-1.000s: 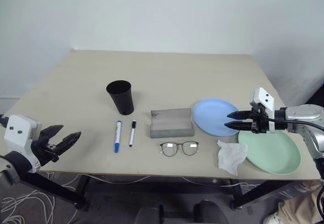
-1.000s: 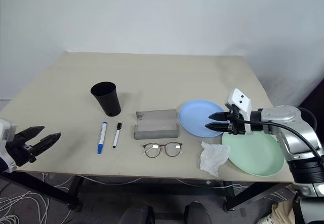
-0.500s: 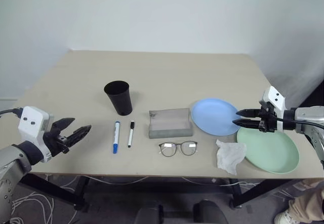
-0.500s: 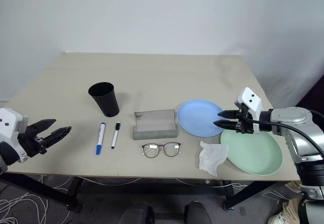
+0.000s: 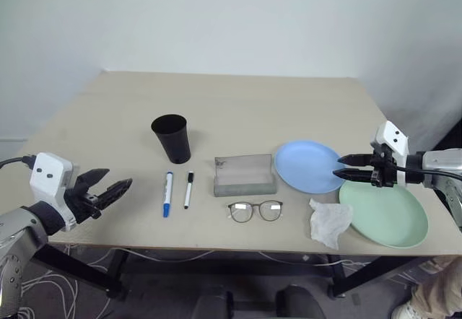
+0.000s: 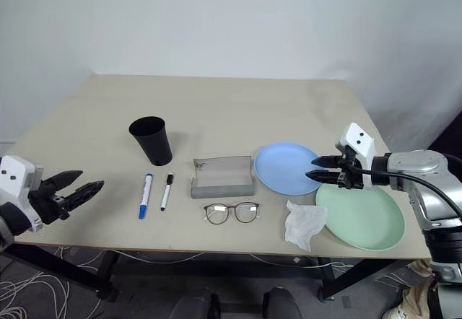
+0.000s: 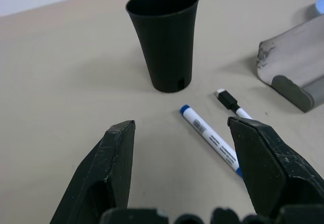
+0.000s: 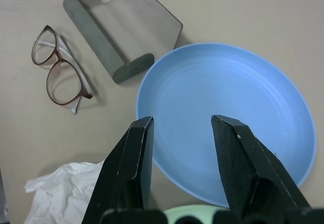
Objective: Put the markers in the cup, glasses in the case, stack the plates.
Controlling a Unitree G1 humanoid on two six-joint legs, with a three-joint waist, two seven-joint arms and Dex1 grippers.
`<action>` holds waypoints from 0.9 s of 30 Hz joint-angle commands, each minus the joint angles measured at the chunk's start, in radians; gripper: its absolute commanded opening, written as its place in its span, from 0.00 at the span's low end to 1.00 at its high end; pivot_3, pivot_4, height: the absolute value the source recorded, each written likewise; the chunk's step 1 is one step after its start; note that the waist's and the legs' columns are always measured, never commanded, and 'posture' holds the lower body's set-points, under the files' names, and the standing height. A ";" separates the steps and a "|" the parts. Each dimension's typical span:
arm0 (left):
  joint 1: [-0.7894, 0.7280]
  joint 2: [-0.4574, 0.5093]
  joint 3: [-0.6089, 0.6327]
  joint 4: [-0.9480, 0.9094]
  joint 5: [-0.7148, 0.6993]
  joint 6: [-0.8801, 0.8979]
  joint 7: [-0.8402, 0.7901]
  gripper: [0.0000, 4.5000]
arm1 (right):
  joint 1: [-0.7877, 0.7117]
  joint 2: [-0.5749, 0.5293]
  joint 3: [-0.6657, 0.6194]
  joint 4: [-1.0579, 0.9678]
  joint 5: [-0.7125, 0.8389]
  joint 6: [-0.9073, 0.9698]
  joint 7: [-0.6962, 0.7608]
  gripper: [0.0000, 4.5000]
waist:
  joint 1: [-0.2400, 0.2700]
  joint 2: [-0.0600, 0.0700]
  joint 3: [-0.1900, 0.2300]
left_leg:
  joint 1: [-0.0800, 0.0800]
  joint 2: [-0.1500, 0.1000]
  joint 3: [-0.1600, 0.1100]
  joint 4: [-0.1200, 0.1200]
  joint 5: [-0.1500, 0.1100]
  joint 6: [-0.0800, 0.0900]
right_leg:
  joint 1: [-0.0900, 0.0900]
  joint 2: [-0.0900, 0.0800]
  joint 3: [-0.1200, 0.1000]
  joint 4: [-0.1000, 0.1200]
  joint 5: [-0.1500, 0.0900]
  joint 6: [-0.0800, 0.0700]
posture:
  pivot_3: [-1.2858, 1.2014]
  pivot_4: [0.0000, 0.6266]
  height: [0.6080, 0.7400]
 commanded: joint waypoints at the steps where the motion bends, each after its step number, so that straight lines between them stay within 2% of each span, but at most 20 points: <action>1: -0.013 0.004 0.013 -0.016 -0.004 -0.022 0.000 0.68 | -0.003 -0.040 -0.046 0.031 -0.018 0.009 -0.023 0.43 | 0.000 0.000 0.000 | 0.000 0.000 0.000 0.000 0.000 0.000 | 0.000 0.000 0.000 0.000 0.000 0.000 | 0.52 0.00 0.71; 13: 0.041 -0.008 0.038 -0.060 -0.044 -0.025 -0.036 0.68 | 0.053 -0.127 -0.104 0.310 -0.071 -0.031 -0.061 0.43 | -0.002 0.000 0.000 | 0.000 0.000 0.000 0.001 0.000 0.000 | 0.000 0.000 0.000 0.000 0.000 0.000 | 0.52 0.00 0.71; 21: 0.090 -0.013 0.112 -0.153 -0.197 -0.038 -0.174 0.68 | 0.011 -0.157 -0.116 0.606 -0.126 -0.108 -0.081 0.43 | -0.003 0.001 0.000 | 0.000 0.000 0.001 0.001 0.000 0.000 | 0.001 0.000 0.001 0.000 0.000 0.000 | 0.52 0.00 0.71; 27: 0.105 0.016 0.164 -0.161 -0.275 -0.033 -0.249 0.68 | 0.017 -0.140 -0.116 0.665 -0.127 -0.103 -0.060 0.43 | -0.008 0.003 0.000 | 0.001 0.000 0.000 0.002 0.000 0.000 | 0.003 0.001 0.001 0.001 0.000 0.000 | 0.52 0.00 0.71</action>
